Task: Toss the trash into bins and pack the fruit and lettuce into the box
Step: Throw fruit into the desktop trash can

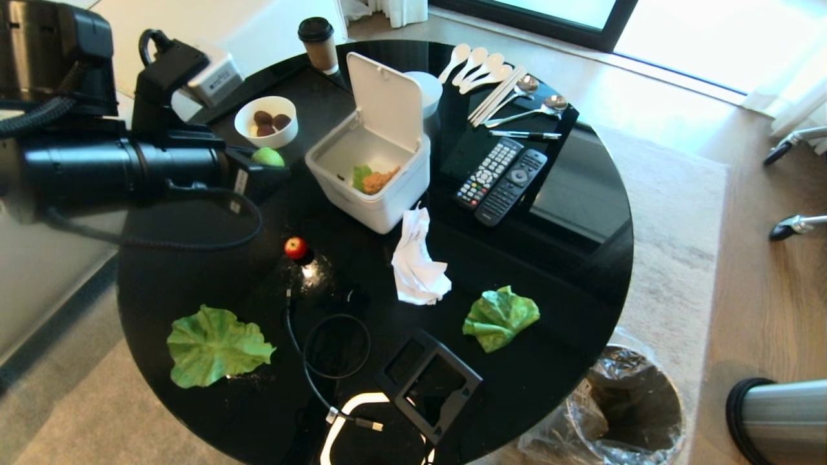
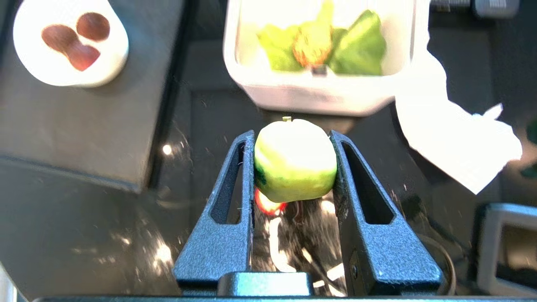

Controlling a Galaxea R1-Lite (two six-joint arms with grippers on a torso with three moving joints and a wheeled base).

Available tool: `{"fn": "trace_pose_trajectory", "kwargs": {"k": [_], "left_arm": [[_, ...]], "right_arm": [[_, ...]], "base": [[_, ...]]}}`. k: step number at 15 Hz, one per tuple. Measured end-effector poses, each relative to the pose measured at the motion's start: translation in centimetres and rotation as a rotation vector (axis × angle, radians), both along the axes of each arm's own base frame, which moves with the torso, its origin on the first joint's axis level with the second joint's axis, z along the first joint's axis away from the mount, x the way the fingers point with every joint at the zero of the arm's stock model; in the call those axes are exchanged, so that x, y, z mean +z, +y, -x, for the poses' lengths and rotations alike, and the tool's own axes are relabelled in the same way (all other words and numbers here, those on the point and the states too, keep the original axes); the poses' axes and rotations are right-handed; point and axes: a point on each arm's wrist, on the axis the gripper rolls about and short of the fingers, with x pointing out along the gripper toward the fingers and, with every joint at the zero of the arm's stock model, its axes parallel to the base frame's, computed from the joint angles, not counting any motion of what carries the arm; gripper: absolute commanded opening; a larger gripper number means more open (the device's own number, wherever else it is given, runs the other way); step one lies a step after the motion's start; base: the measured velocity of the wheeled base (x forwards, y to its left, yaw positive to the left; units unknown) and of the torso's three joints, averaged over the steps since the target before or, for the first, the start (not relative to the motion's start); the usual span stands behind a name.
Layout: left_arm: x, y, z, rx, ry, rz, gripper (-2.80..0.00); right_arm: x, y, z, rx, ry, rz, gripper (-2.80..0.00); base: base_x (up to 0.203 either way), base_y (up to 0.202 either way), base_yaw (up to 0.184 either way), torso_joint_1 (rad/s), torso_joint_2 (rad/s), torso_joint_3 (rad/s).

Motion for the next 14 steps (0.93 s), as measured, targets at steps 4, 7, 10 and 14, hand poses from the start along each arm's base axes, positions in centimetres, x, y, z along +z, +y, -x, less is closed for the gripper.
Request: {"fn": "trace_pose_trajectory", "kwargs": {"k": [4,7,10,14], "left_arm": [[0.3,-0.7,-2.4,-0.001,-0.027,0.01,-2.8],[-0.4,-1.6,-5.2,-0.01,-0.065,0.026,-2.8],[-1.0,-2.8,-8.0,-0.016,-0.086,0.043,-2.8],[-2.1,-4.0,-9.9,-0.033,-0.064,0.05,-2.8]], "right_arm": [[0.0,0.0,0.0,0.0,0.0,0.0,-2.8],[0.0,0.0,0.0,0.0,0.0,0.0,-2.8],[0.0,0.0,0.0,0.0,0.0,0.0,-2.8],[0.0,0.0,0.0,0.0,0.0,0.0,-2.8]], "base": [[0.0,0.0,0.0,0.0,0.0,0.0],[0.0,0.0,0.0,0.0,0.0,0.0],[0.0,0.0,0.0,0.0,0.0,0.0],[0.0,0.0,0.0,0.0,0.0,0.0]]}}
